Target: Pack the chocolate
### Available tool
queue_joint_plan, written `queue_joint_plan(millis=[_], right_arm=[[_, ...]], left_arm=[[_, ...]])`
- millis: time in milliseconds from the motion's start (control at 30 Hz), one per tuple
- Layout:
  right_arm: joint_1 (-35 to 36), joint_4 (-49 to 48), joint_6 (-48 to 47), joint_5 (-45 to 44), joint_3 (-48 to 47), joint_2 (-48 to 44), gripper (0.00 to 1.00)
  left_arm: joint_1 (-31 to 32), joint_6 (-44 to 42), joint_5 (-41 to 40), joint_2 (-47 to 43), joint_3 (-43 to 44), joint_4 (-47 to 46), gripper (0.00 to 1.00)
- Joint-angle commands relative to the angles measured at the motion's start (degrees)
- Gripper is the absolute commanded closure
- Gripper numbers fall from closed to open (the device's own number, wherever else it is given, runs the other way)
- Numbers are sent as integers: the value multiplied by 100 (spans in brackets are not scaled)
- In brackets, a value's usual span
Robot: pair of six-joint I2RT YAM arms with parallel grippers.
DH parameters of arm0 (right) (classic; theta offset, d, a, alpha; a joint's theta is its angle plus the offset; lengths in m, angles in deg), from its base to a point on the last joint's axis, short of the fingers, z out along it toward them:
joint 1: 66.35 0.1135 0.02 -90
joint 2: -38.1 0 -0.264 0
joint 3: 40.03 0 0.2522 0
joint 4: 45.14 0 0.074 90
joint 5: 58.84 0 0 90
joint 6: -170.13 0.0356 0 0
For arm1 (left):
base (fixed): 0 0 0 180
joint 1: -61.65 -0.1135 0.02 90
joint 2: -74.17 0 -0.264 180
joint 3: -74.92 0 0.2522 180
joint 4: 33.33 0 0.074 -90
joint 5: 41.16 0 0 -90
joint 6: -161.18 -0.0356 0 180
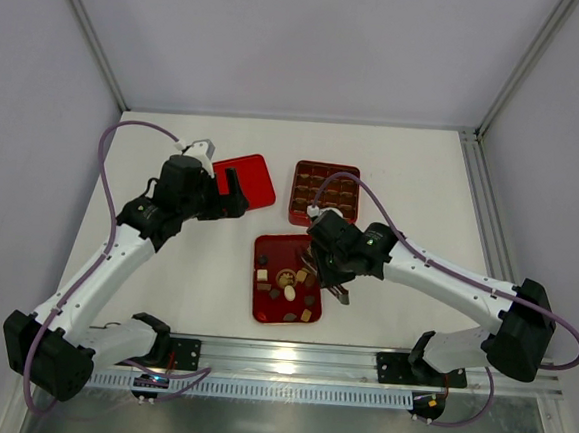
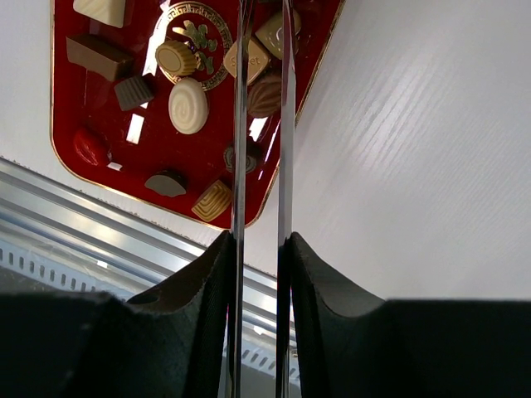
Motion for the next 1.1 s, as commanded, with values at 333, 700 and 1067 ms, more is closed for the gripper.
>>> queue_joint_plan(millis=[333,700,1067], right_arm=[[32,133,-38,-218,-572,-90,71],[-90,134,-108,-165,-827,-133,71],[-381,81,-275,37,-1241,-19,71]], left_arm=[[16,-69,-55,-108,14,-72,0],[16,-69,-55,-117,14,-72,0],[7,-78,-64,-135,23,-72,0]])
